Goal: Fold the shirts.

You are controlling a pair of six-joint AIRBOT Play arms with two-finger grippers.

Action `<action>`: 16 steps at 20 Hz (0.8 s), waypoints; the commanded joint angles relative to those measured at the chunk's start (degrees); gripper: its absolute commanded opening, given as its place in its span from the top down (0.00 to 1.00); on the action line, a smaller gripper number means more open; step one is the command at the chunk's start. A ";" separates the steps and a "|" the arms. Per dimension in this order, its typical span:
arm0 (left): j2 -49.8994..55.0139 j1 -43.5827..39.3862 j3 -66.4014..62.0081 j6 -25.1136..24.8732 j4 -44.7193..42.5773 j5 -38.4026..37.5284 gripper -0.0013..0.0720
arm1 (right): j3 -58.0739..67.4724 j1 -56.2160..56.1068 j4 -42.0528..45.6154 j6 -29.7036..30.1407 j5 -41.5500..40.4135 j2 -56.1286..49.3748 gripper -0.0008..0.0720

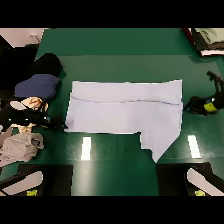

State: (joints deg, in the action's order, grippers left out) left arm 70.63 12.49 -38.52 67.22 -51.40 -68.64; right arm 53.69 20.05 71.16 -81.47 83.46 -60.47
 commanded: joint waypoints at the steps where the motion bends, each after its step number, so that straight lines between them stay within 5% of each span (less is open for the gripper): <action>1: -2.32 -0.02 -4.00 -0.09 1.29 -1.27 0.95 | -8.72 2.32 5.92 -1.84 2.08 4.00 0.49; 3: -2.91 -0.02 -5.68 -0.11 1.40 -1.40 0.96 | -13.53 5.29 3.63 -1.46 3.26 4.72 0.35; 16: -2.91 -0.02 -5.95 -0.13 1.40 -1.81 0.95 | -25.53 -1.97 -3.93 -1.64 -8.09 4.68 0.40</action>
State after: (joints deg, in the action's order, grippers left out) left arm 67.77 12.47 -44.40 67.11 -50.02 -70.11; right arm 28.75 20.14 67.61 -81.95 77.97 -55.83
